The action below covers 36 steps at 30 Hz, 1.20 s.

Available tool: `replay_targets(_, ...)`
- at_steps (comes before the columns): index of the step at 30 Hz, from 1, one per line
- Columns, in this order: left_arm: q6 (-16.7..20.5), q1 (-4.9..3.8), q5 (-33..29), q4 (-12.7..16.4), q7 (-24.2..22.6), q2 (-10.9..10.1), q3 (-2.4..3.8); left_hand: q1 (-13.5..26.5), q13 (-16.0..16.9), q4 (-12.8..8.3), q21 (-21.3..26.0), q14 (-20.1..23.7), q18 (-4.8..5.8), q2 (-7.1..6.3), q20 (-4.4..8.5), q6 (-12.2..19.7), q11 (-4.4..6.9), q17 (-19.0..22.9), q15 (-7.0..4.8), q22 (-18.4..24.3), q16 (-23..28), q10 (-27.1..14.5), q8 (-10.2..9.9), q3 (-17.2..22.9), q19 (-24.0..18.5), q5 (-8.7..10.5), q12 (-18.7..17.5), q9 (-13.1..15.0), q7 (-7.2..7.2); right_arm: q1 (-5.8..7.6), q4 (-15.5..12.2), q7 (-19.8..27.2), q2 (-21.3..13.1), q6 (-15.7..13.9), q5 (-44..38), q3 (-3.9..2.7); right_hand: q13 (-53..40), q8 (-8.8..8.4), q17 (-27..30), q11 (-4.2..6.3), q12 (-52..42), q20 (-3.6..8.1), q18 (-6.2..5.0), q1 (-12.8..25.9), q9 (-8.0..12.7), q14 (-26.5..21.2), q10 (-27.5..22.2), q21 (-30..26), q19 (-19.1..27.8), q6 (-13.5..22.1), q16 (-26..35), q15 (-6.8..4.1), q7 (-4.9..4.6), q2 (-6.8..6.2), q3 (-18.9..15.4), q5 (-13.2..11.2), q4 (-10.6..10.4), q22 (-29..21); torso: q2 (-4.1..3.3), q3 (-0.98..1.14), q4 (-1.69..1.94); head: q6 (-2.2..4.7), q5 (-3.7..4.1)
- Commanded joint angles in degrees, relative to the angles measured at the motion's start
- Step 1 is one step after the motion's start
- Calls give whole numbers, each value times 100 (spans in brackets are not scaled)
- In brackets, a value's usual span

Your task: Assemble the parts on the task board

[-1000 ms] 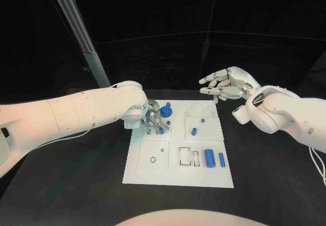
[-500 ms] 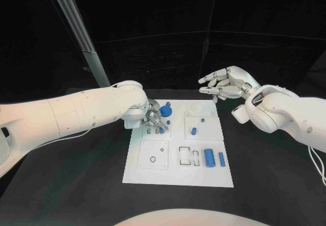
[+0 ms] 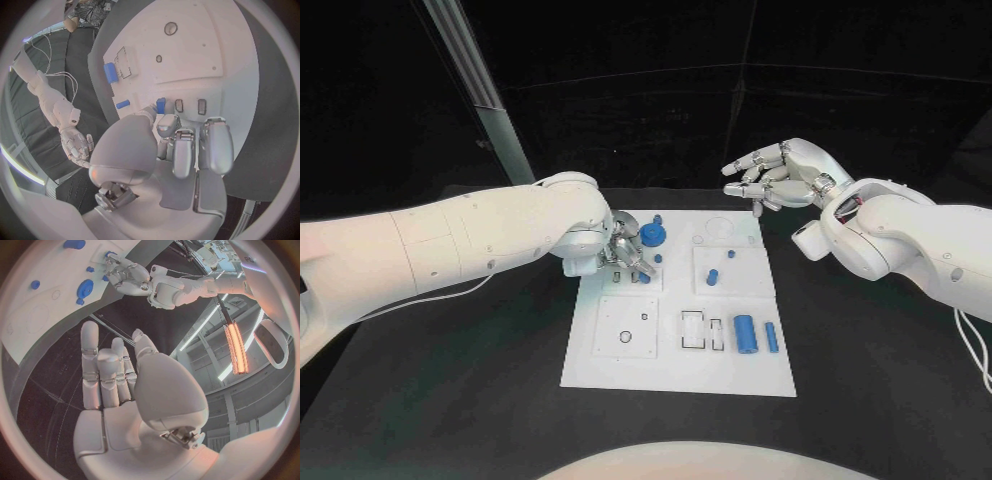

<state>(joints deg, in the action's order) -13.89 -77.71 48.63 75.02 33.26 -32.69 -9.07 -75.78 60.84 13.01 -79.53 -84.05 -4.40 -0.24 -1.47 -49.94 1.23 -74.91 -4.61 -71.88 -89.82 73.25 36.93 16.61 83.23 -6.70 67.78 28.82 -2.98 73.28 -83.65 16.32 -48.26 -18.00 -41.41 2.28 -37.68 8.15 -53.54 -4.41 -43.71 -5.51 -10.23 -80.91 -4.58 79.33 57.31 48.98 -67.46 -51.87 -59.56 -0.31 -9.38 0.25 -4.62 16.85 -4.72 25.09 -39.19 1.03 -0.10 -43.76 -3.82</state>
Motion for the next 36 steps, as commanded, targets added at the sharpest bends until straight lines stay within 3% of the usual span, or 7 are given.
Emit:
replay_targets(1, 420, -10, -183, 109, -109, -74, 2, 192, 5, -995, -2, -595, 79, -190, -7, 5, 6, -1509, -2, -23, -18, 63, 55, 1371, 15, -27, -8, 68, -16, 12, 4, 16, 2, 35, -6, -5, 7, 36, 8, 8, -31, -4, -22, -41, -7, -50, -45, 33, 28, 33, 35, 9, -1, 3, 12, 23, 22, 8, 8, 7, 10, 5, -21)
replay_targets(5, 720, -9, -195, 266, -149, -207, 0, 505, 23, -1104, -12, -595, 83, -409, -4, 13, 2, -1509, -12, -60, -18, 114, 149, 1975, 28, -29, 12, 190, -12, 12, 11, 11, -2, 41, -6, -5, 10, 38, 12, 5, -32, -5, -22, -38, -6, -56, -51, 33, 33, 38, 37, 11, -3, 1, 11, 24, 20, 9, 18, 19, 33, -11, -27)
replay_targets(8, 988, -2, -198, 382, -176, -309, -4, 579, 31, -1159, -22, -595, 87, -461, -3, 15, 3, -1509, -17, -85, -18, 130, 181, 2128, 37, -30, 19, 230, -4, 12, 17, 11, -10, 45, -6, -5, 10, 38, 12, 5, -32, -5, -22, -38, -6, -56, -51, 33, 33, 38, 37, 11, -3, 1, 11, 24, 20, 9, 24, 27, 48, -21, -35)
replay_targets(23, 2124, 251, 545, 753, -244, -594, -27, 670, 80, -1242, -96, -595, 111, -530, 4, 11, 11, -1509, -24, -214, -18, 182, 230, 2338, 90, -33, 64, 292, 3, 11, 47, 22, -75, 44, -6, -4, 14, 41, 16, 2, -35, -8, -21, -30, -6, -63, -57, 33, 40, 44, 37, 14, -6, 1, 9, 26, 14, 11, 65, 68, 169, -58, 9)
replay_targets(26, 2212, 307, 663, 767, -256, -596, -53, 680, 92, -1250, -106, -595, 115, -539, 5, 8, 13, -1509, -25, -231, -18, 192, 237, 2360, 97, -32, 74, 299, 4, 11, 50, 24, -81, 43, -6, -4, 14, 41, 16, 2, -35, -8, -21, -30, -6, -63, -57, 33, 40, 44, 37, 14, -6, 1, 9, 26, 14, 11, 75, 76, 179, -62, 18)
replay_targets(30, 2263, 350, 770, 759, -255, -577, -146, 685, 86, -1254, -106, -595, 114, -542, 6, 5, 13, -1509, -26, -231, -18, 192, 241, 2373, 98, -31, 71, 303, 5, 11, 53, 27, -87, 44, -6, -3, 14, 41, 16, 2, -35, -8, -21, -30, -6, -63, -57, 33, 40, 44, 37, 14, -6, 1, 9, 26, 14, 11, 77, 78, 176, -69, 18)
replay_targets(36, 2117, 380, 818, 750, -206, -551, -186, 685, 86, -1254, -106, -595, 114, -542, 6, 5, 13, -1509, -26, -231, -18, 192, 241, 2373, 98, -31, 71, 303, 5, 10, 51, 28, -95, 45, -6, -3, 14, 41, 16, 2, -35, -8, -21, -30, -6, -63, -57, 33, 40, 44, 37, 14, -6, 1, 9, 26, 14, 11, 70, 73, 171, -67, 30)
